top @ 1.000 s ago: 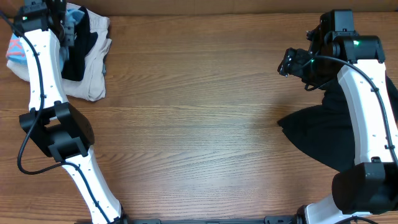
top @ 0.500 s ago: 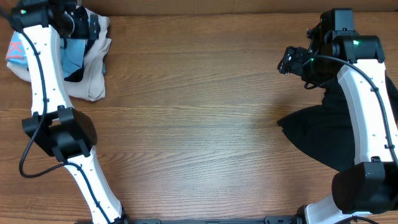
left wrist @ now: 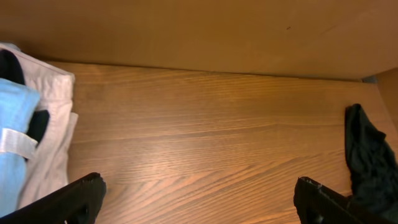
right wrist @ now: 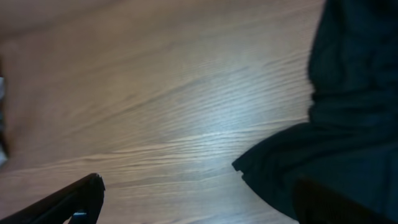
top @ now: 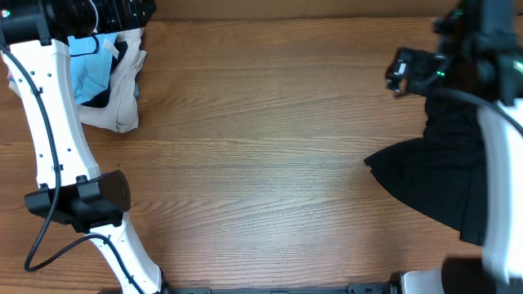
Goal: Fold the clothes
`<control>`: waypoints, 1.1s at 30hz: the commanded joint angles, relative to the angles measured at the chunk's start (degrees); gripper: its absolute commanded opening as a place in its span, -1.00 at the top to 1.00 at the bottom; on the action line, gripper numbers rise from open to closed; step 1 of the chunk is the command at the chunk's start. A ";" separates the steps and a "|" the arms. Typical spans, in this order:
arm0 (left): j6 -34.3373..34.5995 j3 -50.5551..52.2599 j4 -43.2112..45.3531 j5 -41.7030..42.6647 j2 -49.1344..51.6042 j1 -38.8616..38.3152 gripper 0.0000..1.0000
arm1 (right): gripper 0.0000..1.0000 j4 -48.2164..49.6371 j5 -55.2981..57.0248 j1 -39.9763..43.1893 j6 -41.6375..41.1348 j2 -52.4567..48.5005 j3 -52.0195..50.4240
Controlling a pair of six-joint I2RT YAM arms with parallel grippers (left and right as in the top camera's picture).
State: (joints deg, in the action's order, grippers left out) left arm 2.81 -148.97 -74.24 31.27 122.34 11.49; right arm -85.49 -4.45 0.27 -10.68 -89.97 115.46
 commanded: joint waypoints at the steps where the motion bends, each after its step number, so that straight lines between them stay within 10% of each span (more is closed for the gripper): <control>1: 1.68 -0.37 -0.11 1.14 0.17 0.13 -1.00 | -1.00 -2.69 -0.63 -0.26 0.00 7.30 3.61; 20: 1.68 -0.37 -0.11 1.14 0.17 0.11 -1.00 | -1.00 -6.29 -1.51 -0.24 0.02 14.75 2.23; 33: 1.68 -0.37 -0.11 1.16 0.17 0.11 -1.00 | -1.00 44.65 -4.33 -0.24 0.00 41.38 -52.30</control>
State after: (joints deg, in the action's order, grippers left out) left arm 4.12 -148.97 -74.22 31.53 122.39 11.49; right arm -46.24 -7.44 0.27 -10.70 -56.77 73.25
